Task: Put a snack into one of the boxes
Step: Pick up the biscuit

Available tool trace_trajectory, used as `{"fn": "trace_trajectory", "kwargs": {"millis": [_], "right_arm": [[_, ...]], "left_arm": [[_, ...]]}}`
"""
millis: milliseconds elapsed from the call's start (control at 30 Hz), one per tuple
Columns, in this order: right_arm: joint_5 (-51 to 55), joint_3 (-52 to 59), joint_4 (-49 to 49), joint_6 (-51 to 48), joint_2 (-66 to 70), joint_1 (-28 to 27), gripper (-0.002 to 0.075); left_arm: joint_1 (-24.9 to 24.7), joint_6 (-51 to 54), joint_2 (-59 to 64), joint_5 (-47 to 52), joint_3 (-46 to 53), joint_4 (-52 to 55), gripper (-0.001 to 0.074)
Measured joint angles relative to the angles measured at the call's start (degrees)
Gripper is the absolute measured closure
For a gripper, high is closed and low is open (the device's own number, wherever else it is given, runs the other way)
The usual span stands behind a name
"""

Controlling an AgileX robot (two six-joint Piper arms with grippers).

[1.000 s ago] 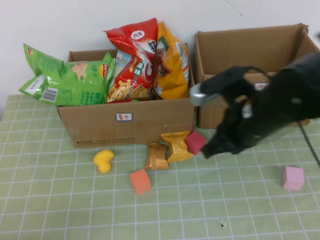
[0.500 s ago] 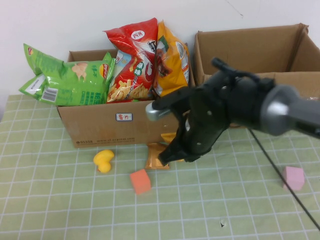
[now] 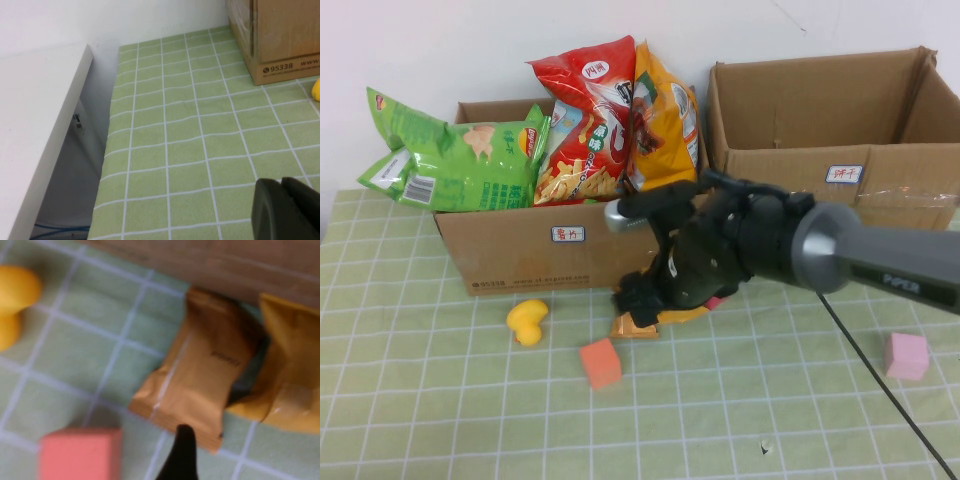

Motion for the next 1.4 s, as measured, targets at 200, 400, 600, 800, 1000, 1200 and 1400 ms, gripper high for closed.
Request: {"fn": "trace_trajectory", "kwargs": {"millis": [200, 400, 600, 800, 1000, 1200, 1400], "right_arm": [[-1.6, 0.0, -7.9, 10.7, 3.0, -0.9, 0.0140], [-6.1, 0.0, -9.0, 12.5, 3.5, -1.1, 0.0232], [-7.5, 0.0, -9.0, 12.6, 3.5, -1.1, 0.0314], [-5.6, 0.0, -9.0, 12.7, 3.5, -1.1, 0.0325], [-3.7, 0.0, -9.4, 12.7, 3.5, -1.1, 0.0324], [-4.4, -0.1, -10.3, 12.7, 4.3, -1.1, 0.0298], [-5.8, -0.1, -10.4, 12.7, 6.5, -1.1, 0.0295]], "left_arm": [[0.0, 0.0, 0.0, 0.0, 0.0, 0.0, 0.0737], [0.0, 0.0, 0.0, 0.0, 0.0, 0.0, 0.0737], [0.0, 0.0, 0.0, 0.0, 0.0, 0.0, 0.0737], [0.0, 0.0, 0.0, 0.0, 0.0, 0.0, 0.0737], [0.0, 0.0, 0.0, 0.0, 0.0, 0.0, 0.0737], [0.0, 0.0, 0.0, 0.0, 0.0, 0.0, 0.0737], [0.0, 0.0, 0.0, 0.0, 0.0, 0.0, 0.0737]]}}
